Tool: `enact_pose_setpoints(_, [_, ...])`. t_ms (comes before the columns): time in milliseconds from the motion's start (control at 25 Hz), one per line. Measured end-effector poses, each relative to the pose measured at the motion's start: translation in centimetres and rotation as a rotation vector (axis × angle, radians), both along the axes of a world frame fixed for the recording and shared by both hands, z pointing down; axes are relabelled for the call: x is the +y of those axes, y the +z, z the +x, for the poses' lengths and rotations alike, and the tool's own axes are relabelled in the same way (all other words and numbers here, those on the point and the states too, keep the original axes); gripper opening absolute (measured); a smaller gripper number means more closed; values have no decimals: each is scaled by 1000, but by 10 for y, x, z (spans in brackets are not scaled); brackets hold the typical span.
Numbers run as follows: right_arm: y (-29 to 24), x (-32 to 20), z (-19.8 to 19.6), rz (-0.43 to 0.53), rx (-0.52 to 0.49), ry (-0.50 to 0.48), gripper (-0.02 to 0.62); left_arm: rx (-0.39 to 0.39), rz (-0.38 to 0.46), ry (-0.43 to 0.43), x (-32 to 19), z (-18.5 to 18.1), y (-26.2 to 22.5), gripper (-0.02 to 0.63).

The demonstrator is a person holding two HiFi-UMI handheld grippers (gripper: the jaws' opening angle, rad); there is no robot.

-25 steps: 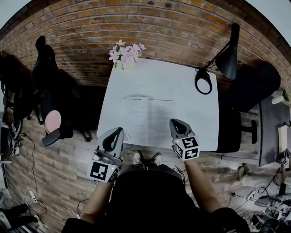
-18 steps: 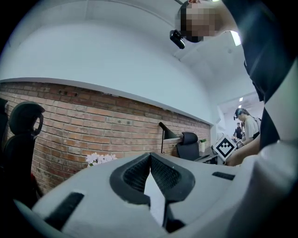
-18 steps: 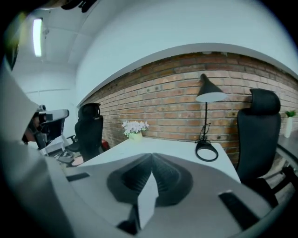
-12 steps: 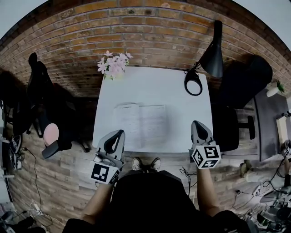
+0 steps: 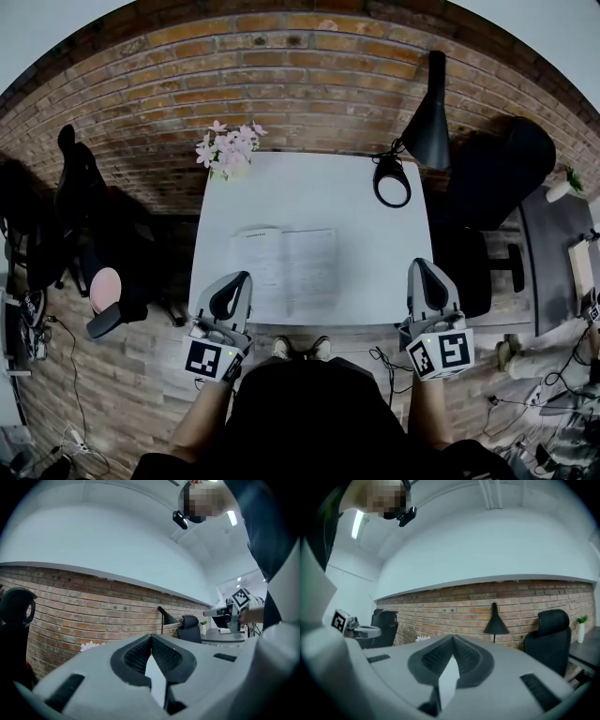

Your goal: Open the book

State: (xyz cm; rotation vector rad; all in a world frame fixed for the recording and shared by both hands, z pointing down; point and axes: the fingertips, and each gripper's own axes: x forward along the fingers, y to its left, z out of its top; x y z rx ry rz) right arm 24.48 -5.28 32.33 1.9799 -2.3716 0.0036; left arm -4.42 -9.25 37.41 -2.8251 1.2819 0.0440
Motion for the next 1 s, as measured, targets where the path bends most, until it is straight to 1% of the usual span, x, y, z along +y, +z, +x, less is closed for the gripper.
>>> enact_pose_setpoints(200, [-30,5,-5,74,41,-10,15,7,-17,-10,-5,0,1,25])
enact_pose_setpoints(320, [-43,5,-7,108,37,-16,15,6,-11,-13,-8,1,0,25])
enact_pose_setpoints(440, [-53,5,-8,136,45,-20,15,15,-27,-19,-9,2,-5,25])
enact_pose_setpoints(720, [-69,4,-20,175,64,-48,15,24,-1,-57,-12,-9,-23,25])
enact_pose_setpoints(1000, [-61,0,-19,163,70,-44,14,28,13,-97,-7,-27,-34,25])
